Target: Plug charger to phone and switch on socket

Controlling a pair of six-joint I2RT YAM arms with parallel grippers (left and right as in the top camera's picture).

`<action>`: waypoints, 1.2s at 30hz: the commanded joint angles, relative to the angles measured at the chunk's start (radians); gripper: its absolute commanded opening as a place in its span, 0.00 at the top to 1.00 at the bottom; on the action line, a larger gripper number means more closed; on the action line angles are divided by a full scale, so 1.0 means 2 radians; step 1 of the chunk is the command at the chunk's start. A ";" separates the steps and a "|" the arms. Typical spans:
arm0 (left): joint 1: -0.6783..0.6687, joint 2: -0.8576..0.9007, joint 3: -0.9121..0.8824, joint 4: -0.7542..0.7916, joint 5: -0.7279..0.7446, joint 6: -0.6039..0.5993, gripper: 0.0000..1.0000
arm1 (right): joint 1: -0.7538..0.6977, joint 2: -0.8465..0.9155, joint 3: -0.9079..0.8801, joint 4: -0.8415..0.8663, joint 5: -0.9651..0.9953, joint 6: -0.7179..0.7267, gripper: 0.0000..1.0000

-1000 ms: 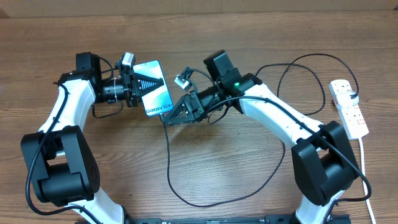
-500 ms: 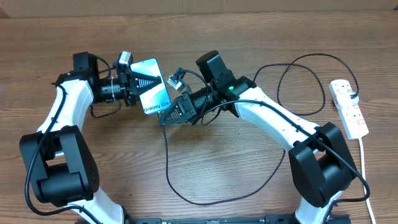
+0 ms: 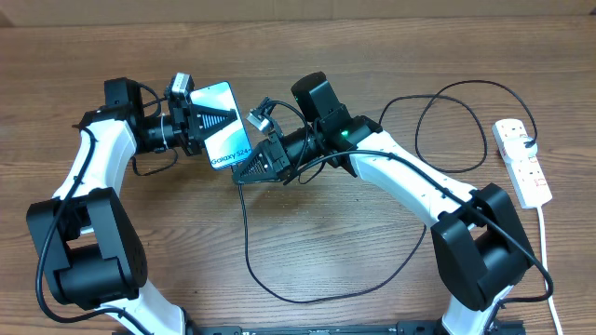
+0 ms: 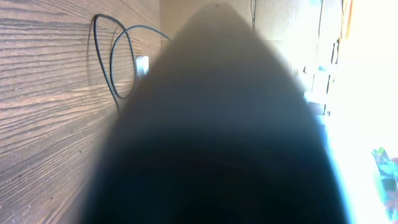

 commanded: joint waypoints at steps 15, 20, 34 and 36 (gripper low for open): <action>-0.035 -0.011 0.000 -0.028 0.023 0.027 0.96 | -0.022 -0.018 0.009 0.029 0.049 0.009 0.96; -0.035 -0.011 0.000 -0.033 0.023 0.027 0.96 | -0.028 -0.018 0.009 0.041 0.055 0.009 0.24; -0.036 -0.011 0.000 -0.032 0.012 0.038 0.96 | -0.083 -0.018 0.009 0.036 0.014 -0.005 0.00; -0.044 -0.011 0.000 -0.032 0.011 0.044 0.96 | -0.078 -0.018 0.009 0.036 0.009 -0.005 0.00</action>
